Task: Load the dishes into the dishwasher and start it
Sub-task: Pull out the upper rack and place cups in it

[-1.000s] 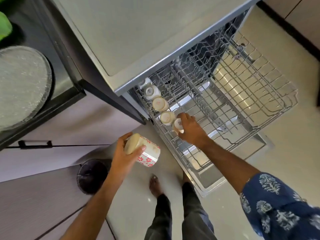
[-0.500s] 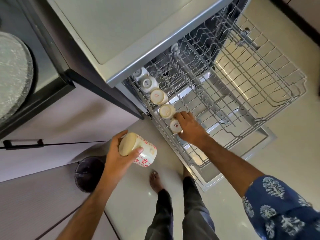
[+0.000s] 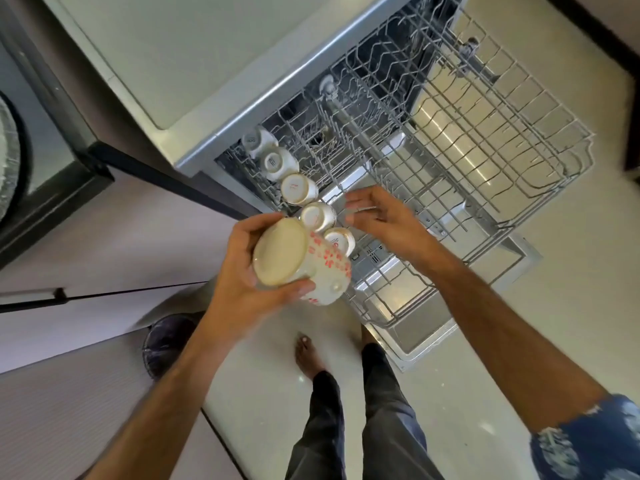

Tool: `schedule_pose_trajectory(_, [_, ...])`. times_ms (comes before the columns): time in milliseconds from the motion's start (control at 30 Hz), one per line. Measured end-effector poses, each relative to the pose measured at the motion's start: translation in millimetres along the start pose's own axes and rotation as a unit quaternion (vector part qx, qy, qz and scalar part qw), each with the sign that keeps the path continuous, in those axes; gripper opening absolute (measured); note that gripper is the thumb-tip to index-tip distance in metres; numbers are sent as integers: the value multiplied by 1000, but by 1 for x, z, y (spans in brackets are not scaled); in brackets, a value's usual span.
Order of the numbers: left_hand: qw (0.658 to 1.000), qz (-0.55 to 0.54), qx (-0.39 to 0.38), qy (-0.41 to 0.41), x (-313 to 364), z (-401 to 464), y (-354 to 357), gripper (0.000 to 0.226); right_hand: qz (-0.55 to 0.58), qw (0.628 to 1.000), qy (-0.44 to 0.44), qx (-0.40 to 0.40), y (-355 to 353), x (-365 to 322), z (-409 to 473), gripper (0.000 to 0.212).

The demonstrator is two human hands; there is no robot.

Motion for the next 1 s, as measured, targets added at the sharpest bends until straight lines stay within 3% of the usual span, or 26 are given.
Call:
schedule_pose_trajectory(67, [999,-37,-36,-1,10,14,22,94,141,986,23,-92,3,-20,-14,44])
schedule_pose_trajectory(167, [994,-60,-94,8,26,31,54,89,229,942,75,-233,14,-25,-35,79])
schedule_pose_trajectory(267, [985,-20,-172,24,36,42,76,80,265,916,101,-282,10,-13,-45,96])
schedule_pose_trajectory(400, [965,69,-252,34,34,52,87,61,298,895,108,-315,-1,2,-60,94])
schedule_pose_trajectory(467, [959,160,-227,60,24,60,82,50,300,902,117,-288,-4,16,-65,88])
schedule_pose_trajectory(567, [932,322,-141,92,-8,72,65,46,223,957,87,-166,-16,35,-61,71])
schedule_pose_trajectory(633, [872,458,-146,94,-42,72,63,51,104,990,71,-57,-31,47,-57,81])
schedule_pose_trajectory(700, [805,557,-173,105,-73,65,65,53,-28,998,48,10,-39,51,-56,85])
schedule_pose_trajectory(767, [766,605,-174,134,-85,58,66,50,-124,992,9,27,-32,50,-57,88])
schedule_pose_trajectory(1000, [745,630,-175,131,-84,59,69,57,-263,964,-22,13,-1,78,-47,91])
Point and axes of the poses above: each hand's wrist, its own z-axis towards the middle knuckle, its own y-axis out of the palm, x = y × z, the point moved 7 cm from there along z, towards the middle knuckle, and after that the axes turned 1 degree about z, right-handed, at the moved point
